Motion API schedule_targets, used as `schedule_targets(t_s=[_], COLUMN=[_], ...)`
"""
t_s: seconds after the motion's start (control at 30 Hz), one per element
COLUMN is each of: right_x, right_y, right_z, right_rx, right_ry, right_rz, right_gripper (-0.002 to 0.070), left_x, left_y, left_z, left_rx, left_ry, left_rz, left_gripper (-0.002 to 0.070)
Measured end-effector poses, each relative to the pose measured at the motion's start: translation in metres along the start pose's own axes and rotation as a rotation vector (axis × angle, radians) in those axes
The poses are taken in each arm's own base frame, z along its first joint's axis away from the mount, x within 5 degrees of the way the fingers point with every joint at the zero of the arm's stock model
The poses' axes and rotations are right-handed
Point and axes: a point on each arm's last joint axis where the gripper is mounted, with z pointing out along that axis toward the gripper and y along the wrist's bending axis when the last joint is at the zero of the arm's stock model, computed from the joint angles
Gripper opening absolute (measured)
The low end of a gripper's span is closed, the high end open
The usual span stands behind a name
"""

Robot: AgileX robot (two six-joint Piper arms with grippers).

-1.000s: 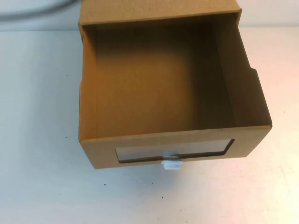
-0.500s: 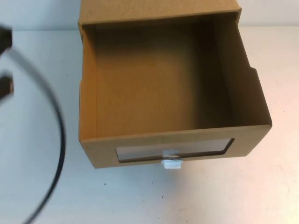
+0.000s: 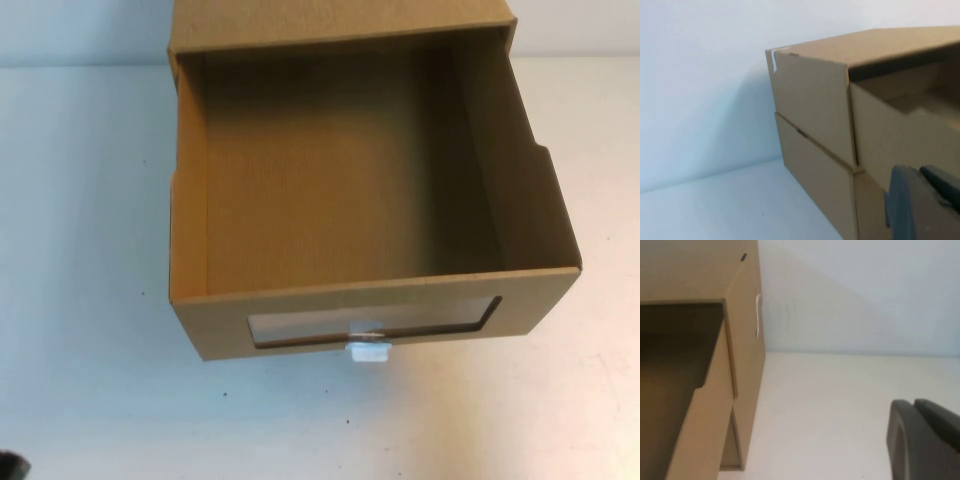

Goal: Open the shoe box
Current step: 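Pull the top drawer of the cardboard box fully open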

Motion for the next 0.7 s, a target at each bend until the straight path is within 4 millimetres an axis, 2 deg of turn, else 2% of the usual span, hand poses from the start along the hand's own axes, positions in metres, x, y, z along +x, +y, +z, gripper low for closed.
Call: schedule_targets(t_s=[0.23,0.37,0.7], right_x=[0.011,0.01,0.009], right_y=[0.0,0.0,0.0], right_z=[-0.002,-0.002,-0.002], right_rx=[-0.004,0.0,0.001], right_ry=[0.01,-0.01,-0.012], right_rz=[0.026,0.026,0.026], right_gripper=[-0.0013,-0.0013,-0.0013], left_x=[0.048,0.067,0.078], left_y=[-0.007,-0.009,-0.011], left_z=[-0.006,-0.008,-0.01], left_rx=[0.001,0.009,0.024], left_ry=[0.057,0.112,0.176], left_rz=[0.001,0.001,0.001], left_gripper=[-0.0005,-0.0005,-0.0005])
